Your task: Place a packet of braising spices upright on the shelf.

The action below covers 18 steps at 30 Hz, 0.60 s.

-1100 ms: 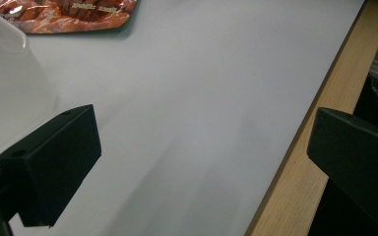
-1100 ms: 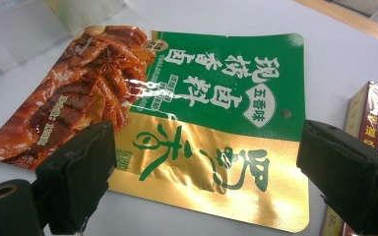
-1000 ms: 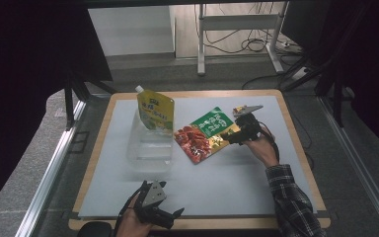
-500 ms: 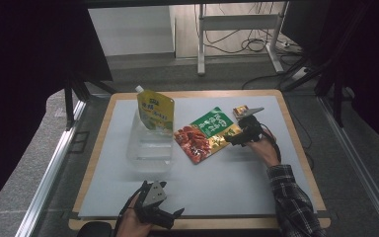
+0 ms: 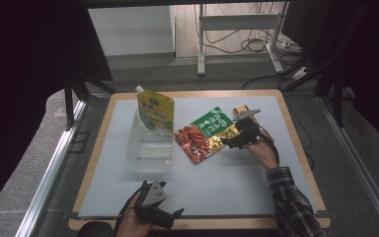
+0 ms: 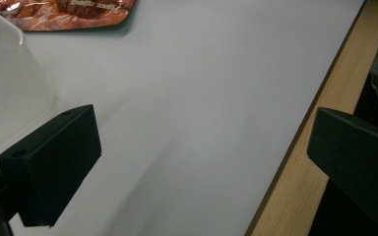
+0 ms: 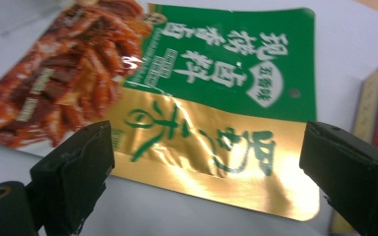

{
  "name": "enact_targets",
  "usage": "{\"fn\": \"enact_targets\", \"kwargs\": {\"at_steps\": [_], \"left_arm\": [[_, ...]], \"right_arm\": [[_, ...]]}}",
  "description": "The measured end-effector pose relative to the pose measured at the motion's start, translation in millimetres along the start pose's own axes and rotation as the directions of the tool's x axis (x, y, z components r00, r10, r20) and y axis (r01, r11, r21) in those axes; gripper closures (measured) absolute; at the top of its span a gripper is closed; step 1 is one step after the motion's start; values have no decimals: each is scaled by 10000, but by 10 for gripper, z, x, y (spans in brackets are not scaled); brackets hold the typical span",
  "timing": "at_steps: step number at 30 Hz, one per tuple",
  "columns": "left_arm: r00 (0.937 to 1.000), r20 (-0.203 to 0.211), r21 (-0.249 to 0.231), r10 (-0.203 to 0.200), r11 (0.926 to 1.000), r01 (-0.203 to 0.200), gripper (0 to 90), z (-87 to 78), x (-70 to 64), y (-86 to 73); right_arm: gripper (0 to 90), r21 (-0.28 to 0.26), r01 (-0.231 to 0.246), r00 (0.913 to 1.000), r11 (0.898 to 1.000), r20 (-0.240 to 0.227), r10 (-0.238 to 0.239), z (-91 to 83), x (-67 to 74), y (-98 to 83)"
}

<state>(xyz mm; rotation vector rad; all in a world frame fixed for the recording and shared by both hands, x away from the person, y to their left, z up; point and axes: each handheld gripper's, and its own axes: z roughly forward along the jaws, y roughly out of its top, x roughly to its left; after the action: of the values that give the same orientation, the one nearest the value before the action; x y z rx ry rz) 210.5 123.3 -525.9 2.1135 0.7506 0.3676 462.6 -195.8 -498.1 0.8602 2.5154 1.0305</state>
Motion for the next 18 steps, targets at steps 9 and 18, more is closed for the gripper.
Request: {"fn": "enact_targets", "kwargs": {"at_steps": [9,18], "left_arm": [[10000,18,26,78,10000,-78,0,5,-13,5],[10000,1,33,83,10000,-83,0,6,-9,5]], "right_arm": [[55,188,72,10000,9998,-53,-71,35,54,1],[55,198,-411,9991,9990,130,408,110,-189,-96]]}}
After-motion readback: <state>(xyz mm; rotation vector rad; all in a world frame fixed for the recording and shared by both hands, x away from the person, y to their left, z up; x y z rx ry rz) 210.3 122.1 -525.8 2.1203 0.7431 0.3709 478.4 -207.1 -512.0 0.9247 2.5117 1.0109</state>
